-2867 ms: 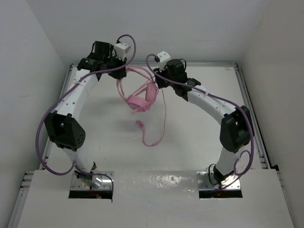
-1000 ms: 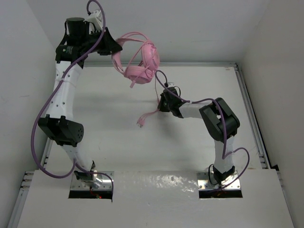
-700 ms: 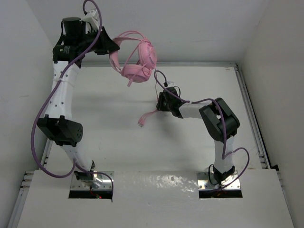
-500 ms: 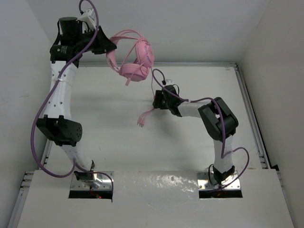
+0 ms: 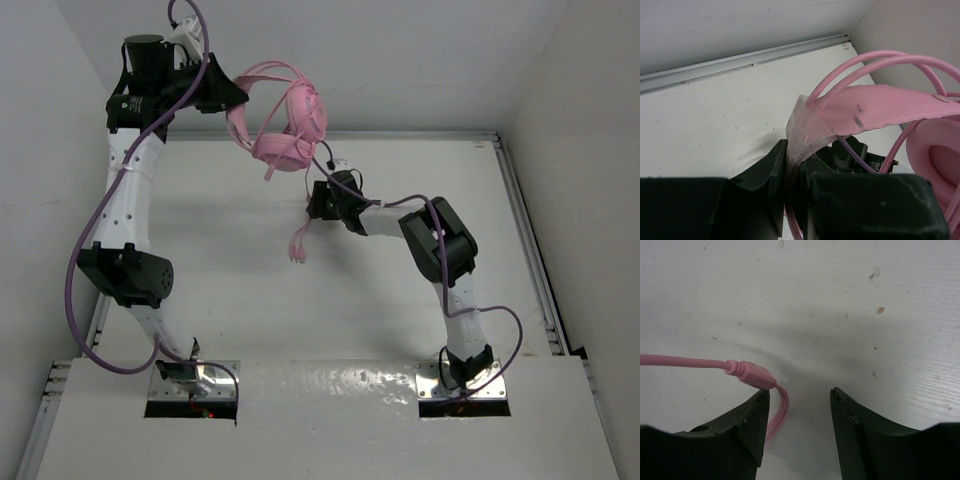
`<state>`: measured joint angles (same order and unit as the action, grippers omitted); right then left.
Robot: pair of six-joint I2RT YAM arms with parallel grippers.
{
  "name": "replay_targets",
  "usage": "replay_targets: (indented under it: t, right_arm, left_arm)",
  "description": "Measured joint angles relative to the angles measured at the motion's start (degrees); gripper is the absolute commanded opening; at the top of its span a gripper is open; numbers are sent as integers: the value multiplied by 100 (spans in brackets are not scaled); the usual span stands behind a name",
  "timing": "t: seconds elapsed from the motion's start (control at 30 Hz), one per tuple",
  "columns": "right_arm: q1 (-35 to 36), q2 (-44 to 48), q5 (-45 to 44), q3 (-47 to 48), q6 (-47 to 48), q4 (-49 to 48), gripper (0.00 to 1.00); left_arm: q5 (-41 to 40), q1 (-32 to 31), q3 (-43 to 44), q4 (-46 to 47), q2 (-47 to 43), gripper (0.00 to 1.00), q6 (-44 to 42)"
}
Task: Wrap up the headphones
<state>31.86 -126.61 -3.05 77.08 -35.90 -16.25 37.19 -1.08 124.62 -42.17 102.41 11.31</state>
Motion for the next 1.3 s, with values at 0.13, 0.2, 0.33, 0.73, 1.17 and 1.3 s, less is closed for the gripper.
replay_targets:
  t: [0.13,0.2,0.33,0.73,1.17,1.3]
  right_arm:
    - [70,-7,52,-4,-98,-221,51]
    - [94,-94,66,125,-186,-297,51]
    - [129,-435,122,470,-337,-374,32]
    - [533,-426,55,407,-262,-282,0]
    - [2417,938,57,225,1510,186,0]
    - [2422,866,256,1027,1904,984,0]
  left_arm:
    - [24,2,0,15,0,0,37]
    - [42,2,0,39,0,0,59]
    - [55,2,0,57,0,0,83]
    - [308,291,-431,782,70,0,1147]
    - [931,1069,-1633,2146,474,0,2728]
    - [413,994,-1676,1947,439,0,2118]
